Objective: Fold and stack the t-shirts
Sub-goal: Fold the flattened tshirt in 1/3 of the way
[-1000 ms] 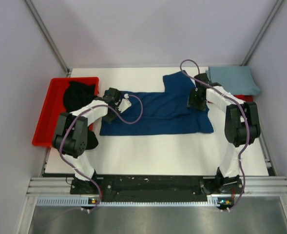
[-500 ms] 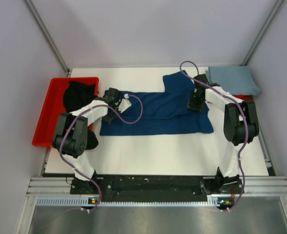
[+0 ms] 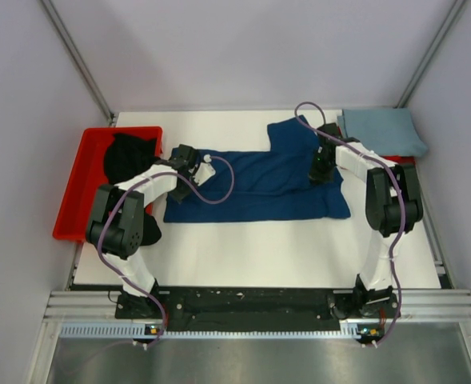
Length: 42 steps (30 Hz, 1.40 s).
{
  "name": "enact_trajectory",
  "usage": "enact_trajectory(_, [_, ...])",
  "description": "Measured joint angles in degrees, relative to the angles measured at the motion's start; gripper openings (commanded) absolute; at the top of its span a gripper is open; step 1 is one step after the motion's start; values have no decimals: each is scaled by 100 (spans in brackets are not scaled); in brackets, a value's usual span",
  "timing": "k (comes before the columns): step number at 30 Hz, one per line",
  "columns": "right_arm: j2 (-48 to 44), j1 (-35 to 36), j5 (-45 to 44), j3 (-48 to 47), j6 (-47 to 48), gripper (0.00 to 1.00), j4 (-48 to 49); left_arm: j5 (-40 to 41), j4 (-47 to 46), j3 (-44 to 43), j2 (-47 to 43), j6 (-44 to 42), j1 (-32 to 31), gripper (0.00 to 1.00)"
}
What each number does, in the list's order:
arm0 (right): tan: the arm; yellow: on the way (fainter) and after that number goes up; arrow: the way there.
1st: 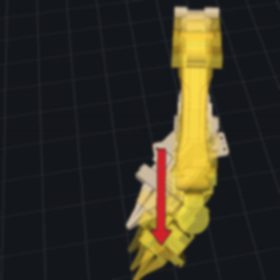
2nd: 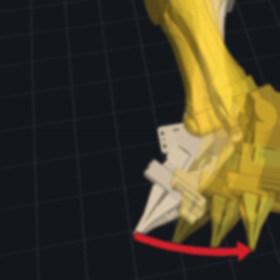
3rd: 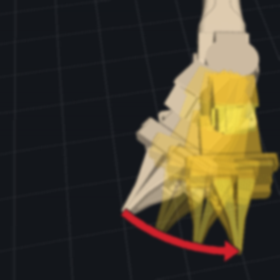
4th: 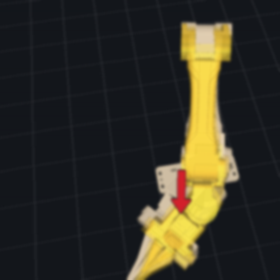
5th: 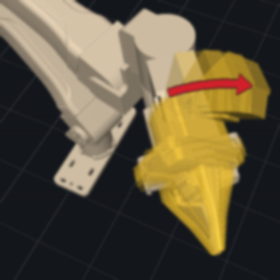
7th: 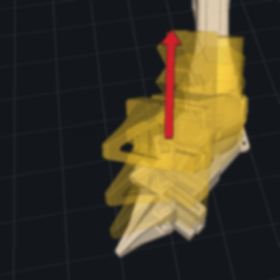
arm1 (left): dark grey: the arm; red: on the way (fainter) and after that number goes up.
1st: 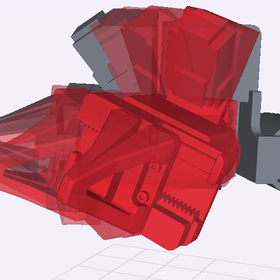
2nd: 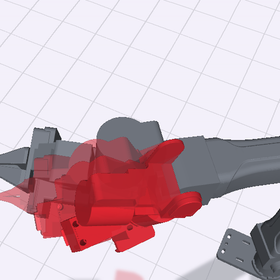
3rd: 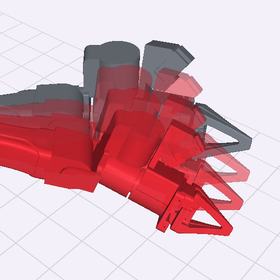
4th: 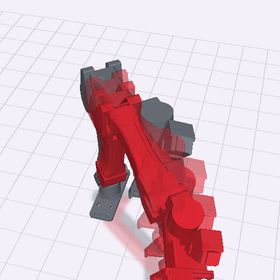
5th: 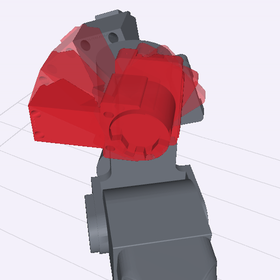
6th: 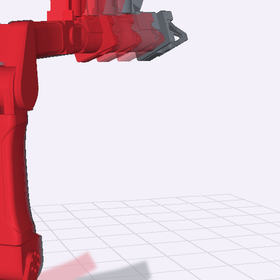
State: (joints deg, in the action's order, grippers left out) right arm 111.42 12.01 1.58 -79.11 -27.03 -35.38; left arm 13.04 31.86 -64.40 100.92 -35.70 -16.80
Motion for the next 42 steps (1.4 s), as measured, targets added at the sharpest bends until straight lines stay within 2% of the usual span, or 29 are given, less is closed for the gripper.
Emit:
enact_trajectory(6, [2,85,4,-212,61,0,-55,13,-11,9,-2,-2,15,0])
enact_trajectory(10, [136,380,-2,-826,186,0,-44,11,-20,9,-2,0,22,0])
enact_trajectory(19, [1169,896,31,-2236,304,0,57,7,-22,48,-2,9,22,0])
enact_trajectory(28, [1661,973,146,-2616,275,0,326,2,-22,144,-2,9,24,0])
enact_trajectory(29, [1679,975,188,-2645,273,5,350,4,-22,146,-2,9,26,0])
enact_trajectory(33, [1840,1021,417,-2802,267,37,608,9,-22,164,-2,7,44,0])
enact_trajectory(35, [1902,1062,557,-2826,295,49,684,9,-24,175,-2,7,52,0])
enact_trajectory(37, [1926,1113,719,-2826,372,57,704,7,-26,186,-2,7,63,0])
enact_trajectory(42, [1786,1340,745,-2732,911,61,752,9,-28,192,-2,7,103,1])
